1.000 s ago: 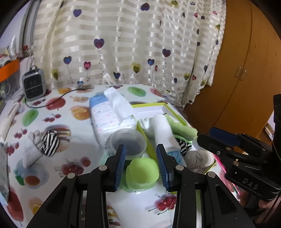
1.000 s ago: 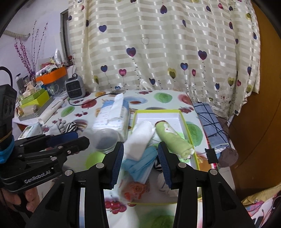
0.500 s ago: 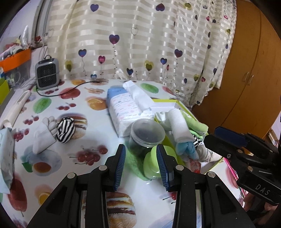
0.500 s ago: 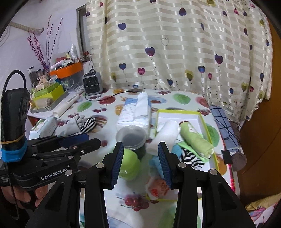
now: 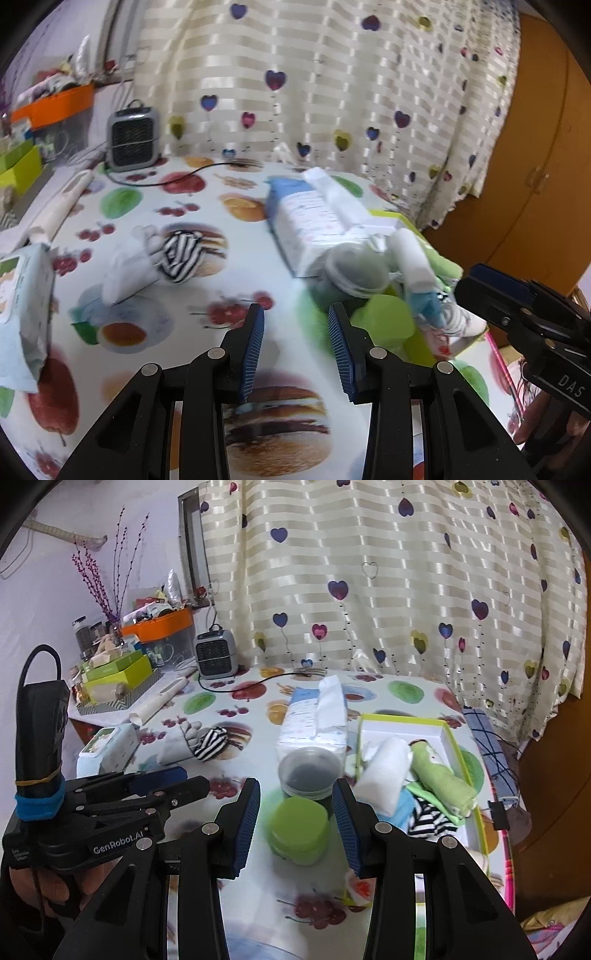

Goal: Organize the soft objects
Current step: 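Open both grippers and move them back to the white glove and striped sock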

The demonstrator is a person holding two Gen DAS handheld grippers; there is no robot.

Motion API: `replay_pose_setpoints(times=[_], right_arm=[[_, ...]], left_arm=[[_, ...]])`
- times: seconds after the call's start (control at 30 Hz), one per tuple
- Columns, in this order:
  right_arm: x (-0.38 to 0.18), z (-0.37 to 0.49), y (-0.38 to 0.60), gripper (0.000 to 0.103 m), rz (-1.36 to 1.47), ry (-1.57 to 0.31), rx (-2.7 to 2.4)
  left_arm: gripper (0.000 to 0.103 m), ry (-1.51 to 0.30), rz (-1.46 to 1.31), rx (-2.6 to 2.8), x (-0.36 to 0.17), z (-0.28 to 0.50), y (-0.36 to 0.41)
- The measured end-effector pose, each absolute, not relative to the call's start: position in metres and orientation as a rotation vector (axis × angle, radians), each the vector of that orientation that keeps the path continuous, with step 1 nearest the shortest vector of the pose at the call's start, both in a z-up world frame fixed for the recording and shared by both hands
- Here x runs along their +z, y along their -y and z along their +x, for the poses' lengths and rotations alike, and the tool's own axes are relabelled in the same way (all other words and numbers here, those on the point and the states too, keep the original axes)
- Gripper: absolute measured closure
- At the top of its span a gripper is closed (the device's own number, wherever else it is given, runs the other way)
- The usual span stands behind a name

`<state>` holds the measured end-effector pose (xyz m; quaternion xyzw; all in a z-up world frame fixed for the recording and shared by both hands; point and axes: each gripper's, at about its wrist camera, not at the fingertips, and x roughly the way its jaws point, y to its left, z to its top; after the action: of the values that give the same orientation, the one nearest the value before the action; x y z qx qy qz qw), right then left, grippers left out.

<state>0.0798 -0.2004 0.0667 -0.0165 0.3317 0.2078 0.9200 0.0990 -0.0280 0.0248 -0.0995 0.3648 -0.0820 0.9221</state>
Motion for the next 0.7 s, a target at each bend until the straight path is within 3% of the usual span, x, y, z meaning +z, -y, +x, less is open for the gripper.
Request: replay_pose_setpoints(times=[0.07,0.1,0.17,0.7], right_arm=[[0.066,0.08,0.195,0.057,-0.036,-0.685,0.443],[0.066,0.08,0.193,0.047,-0.036,-0.686,0.449],[0.066,0.082,0.188,0.042,-0.031,-0.689,0.468],[0.055,0.097,0.148,0.042,-0.06,-0.729,0.543]], left_arm=[[0.068,-0.747,-0.212,-0.153,0.024,0.099,0.02],[0.068,-0.744,-0.217,-0.142,0.024,0.098,0.014],[0.066,-0.74,-0.226,-0.126,0.024,0.098,0.006],[0.059,-0.735,-0.259,-0.009,0.013,0.11,-0.049]])
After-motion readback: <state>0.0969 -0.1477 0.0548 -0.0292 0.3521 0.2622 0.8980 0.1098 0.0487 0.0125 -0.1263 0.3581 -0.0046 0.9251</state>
